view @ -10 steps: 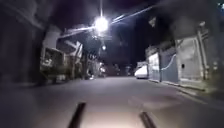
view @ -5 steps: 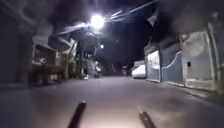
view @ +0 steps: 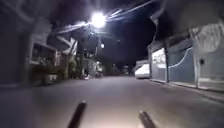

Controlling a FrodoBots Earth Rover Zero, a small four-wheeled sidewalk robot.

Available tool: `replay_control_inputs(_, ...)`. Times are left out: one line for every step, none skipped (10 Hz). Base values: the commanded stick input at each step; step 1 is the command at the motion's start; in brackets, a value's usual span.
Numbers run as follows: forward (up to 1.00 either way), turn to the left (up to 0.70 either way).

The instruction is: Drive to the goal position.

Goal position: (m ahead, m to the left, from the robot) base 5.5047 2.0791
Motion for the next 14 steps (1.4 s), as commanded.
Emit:
replay_control_inputs(1.00, 0.02)
replay_control_inputs(1.00, 0.02)
replay_control_inputs(1.00, 0.02)
replay_control_inputs(1.00, 0.02)
replay_control_inputs(1.00, 0.02)
replay_control_inputs(1.00, 0.02)
replay_control_inputs(1.00, 0.02)
replay_control_inputs(1.00, 0.02)
replay_control_inputs(1.00, 0.02)
replay_control_inputs(1.00, 0.02)
replay_control_inputs(1.00, 0.02)
replay_control_inputs(1.00, 0.02)
replay_control_inputs(1.00, 0.02)
replay_control_inputs(1.00, -0.02)
